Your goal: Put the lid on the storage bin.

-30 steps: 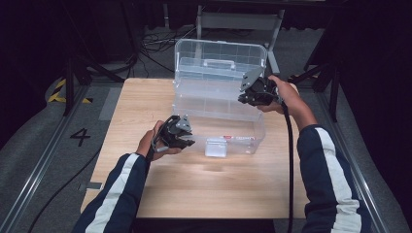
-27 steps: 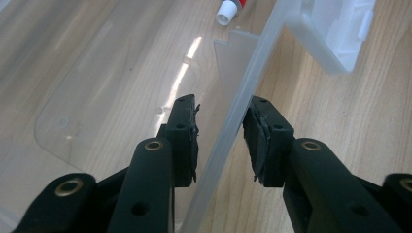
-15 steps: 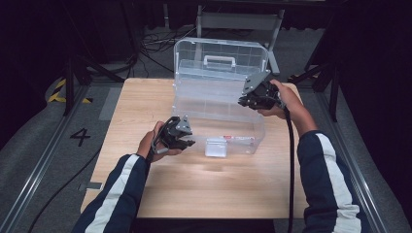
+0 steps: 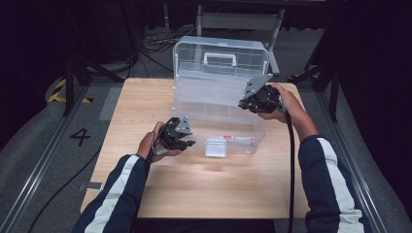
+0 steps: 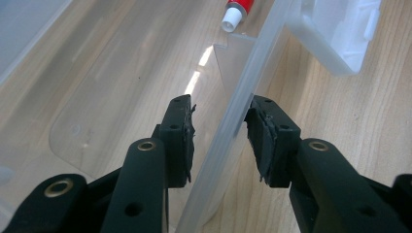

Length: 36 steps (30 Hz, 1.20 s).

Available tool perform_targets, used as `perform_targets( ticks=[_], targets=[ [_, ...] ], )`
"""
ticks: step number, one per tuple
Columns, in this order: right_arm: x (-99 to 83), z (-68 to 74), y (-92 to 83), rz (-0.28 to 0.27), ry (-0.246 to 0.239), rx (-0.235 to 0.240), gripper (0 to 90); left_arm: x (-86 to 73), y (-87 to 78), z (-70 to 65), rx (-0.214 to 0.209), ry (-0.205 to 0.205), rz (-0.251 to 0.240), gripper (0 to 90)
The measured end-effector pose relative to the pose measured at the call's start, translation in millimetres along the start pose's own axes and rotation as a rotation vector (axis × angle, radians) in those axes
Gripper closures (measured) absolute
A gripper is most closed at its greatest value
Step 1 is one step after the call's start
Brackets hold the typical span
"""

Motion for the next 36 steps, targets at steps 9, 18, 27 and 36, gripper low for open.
perform_targets(
  ticks=[9,18,27,36],
  targets=[
    [-1.1,2.1,-0.8,-0.005,0.015,-0.002,83.6,0.1,0.1,0.1,0.001,0.014,0.018,62.8],
    [-2.0,5.9,-2.3,0.003,0.014,-0.003,83.2,4.1,-0.4,-1.2,-0.007,0.031,0.099,66.6],
    [-2.9,8.0,-2.9,0.004,0.022,-0.004,82.5,8.0,-6.0,-5.4,0.029,0.069,0.112,70.4],
    [-4.5,9.0,-3.3,-0.009,0.034,-0.011,81.6,6.7,-20.0,-5.8,0.046,0.048,0.071,68.9]
  ],
)
Point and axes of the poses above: each handheld gripper's, and its own axes: y roughly forward along the jaws, x roughly out of its top, z roughly to its left, the point moved 7 cm from there along y, roughly forward along the jaws, and after that the axes turned 15 degrees about -x, right-handed, at the moved point
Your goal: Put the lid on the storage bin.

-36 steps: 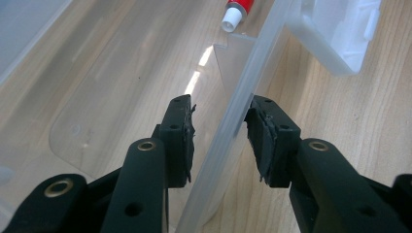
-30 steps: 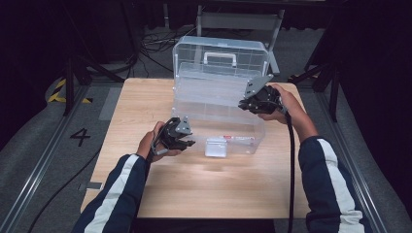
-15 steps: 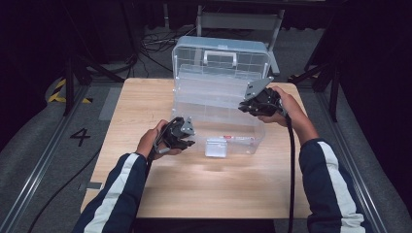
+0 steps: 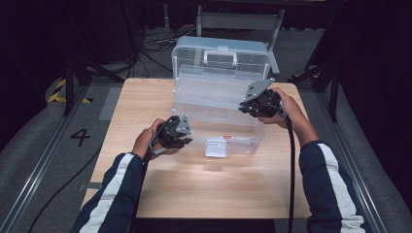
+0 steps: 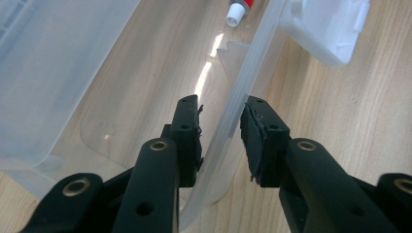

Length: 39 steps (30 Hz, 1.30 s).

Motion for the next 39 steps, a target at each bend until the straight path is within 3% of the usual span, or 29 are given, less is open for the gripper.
perform_targets(
  ticks=[10,14,22,27,29,39],
  targets=[
    [-0.7,1.4,-0.3,-0.001,0.014,-0.012,80.5,0.9,-2.6,-2.4,0.027,0.025,0.026,69.1],
    [-1.3,2.2,-0.3,-0.009,0.020,-0.011,80.3,5.7,-13.5,-6.1,-0.011,0.024,-0.055,71.9],
    [-2.5,4.0,-1.0,-0.013,0.032,-0.015,79.7,5.9,-21.7,-9.8,-0.008,0.035,-0.055,71.3],
    [-3.6,3.8,-1.0,-0.023,0.046,-0.018,78.9,4.1,-30.8,-12.1,-0.023,0.025,-0.095,70.9],
    [-4.0,3.8,-1.1,-0.026,0.049,-0.020,78.8,2.7,-35.6,-12.8,-0.004,0.026,-0.109,71.3],
    [-5.1,6.5,-1.4,-0.038,0.074,-0.021,78.3,-5.9,-43.0,-13.8,0.009,0.029,-0.103,69.1]
  ],
)
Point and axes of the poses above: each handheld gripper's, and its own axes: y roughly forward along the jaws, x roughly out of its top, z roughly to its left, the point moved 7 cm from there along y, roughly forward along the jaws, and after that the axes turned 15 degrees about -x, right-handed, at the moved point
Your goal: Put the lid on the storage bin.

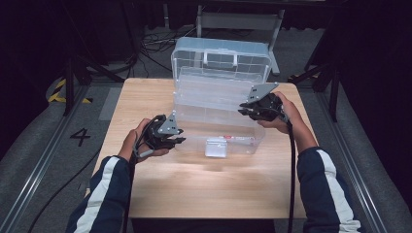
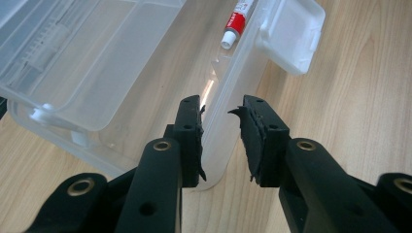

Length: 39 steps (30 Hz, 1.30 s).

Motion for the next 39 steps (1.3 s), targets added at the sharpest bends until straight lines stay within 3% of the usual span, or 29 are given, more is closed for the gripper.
perform_targets(
  ticks=[12,15,20,25,26,27,36,39],
  targets=[
    [-3.2,5.1,-1.2,-0.015,0.006,-0.001,78.0,-7.6,-32.7,15.9,0.088,-0.095,-0.112,65.4],
    [-3.6,6.4,-1.4,-0.019,0.002,-0.003,77.9,-9.4,-44.4,23.6,0.116,-0.149,-0.179,62.9],
    [-4.1,7.6,-1.5,-0.021,0.005,-0.004,77.8,-10.5,-48.1,32.2,0.140,-0.186,-0.212,61.6],
    [-4.3,9.3,-1.5,-0.023,0.003,-0.008,77.5,-3.6,-51.3,49.4,0.182,-0.217,-0.255,60.1],
    [-4.5,9.5,-1.6,-0.023,0.003,-0.008,77.4,-3.6,-51.3,49.4,0.182,-0.217,-0.255,60.0],
    [-4.6,9.6,-1.6,-0.023,0.006,-0.009,77.3,1.3,-54.0,53.3,0.175,-0.226,-0.285,60.0],
    [-5.9,11.2,-2.3,-0.023,0.005,-0.013,77.1,17.6,-57.8,67.8,0.183,-0.238,-0.321,63.7],
    [-6.4,11.7,-2.3,-0.026,0.005,-0.012,77.0,22.1,-56.2,70.7,0.169,-0.237,-0.316,71.5]
  ],
)
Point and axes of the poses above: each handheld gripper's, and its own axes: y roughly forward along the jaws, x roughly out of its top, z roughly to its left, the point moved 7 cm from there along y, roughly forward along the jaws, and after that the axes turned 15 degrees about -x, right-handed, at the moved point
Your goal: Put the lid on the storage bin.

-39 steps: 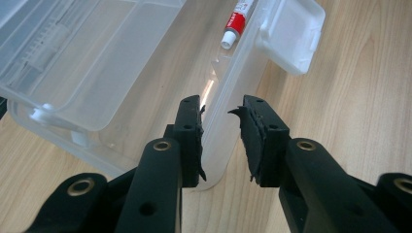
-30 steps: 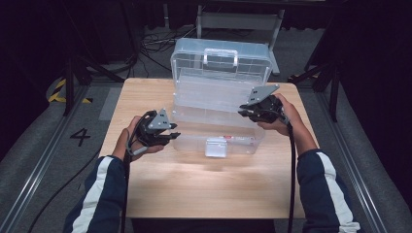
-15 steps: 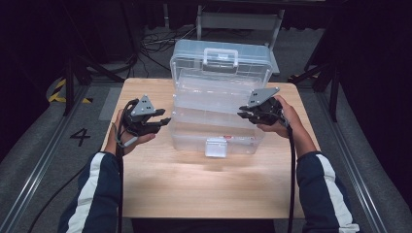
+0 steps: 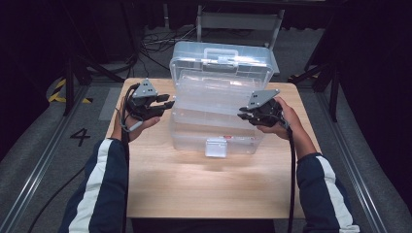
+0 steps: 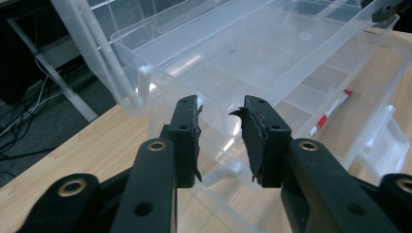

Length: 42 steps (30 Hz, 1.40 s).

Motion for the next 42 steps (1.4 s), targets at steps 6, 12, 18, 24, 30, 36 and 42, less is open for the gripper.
perform_targets(
  ticks=[6,12,18,24,30,36,42],
  targets=[
    [-1.5,2.4,-0.7,0.001,0.004,-0.002,76.6,6.6,1.8,0.5,-0.046,0.000,-0.027,86.3],
    [-2.7,6.4,-1.3,0.009,-0.012,0.003,76.6,11.7,2.4,7.8,-0.017,-0.010,-0.032,89.9],
    [-3.6,9.8,-1.6,0.018,-0.031,0.008,76.7,18.8,3.0,15.6,0.005,-0.021,-0.048,90.0],
    [-4.7,11.3,-2.4,0.025,-0.028,0.002,76.3,23.8,2.2,17.7,0.040,-0.009,-0.046,90.0],
    [-4.8,13.5,-2.8,0.029,-0.028,-0.005,76.1,24.2,1.1,18.9,0.038,-0.009,-0.053,90.0],
    [-5.6,16.4,-4.4,0.032,-0.021,-0.020,76.0,22.3,1.3,18.8,0.030,-0.013,-0.063,90.0],
    [-7.4,17.8,-7.5,0.032,-0.012,-0.034,76.3,21.8,1.2,16.4,0.028,0.001,-0.056,90.0]
  ],
)
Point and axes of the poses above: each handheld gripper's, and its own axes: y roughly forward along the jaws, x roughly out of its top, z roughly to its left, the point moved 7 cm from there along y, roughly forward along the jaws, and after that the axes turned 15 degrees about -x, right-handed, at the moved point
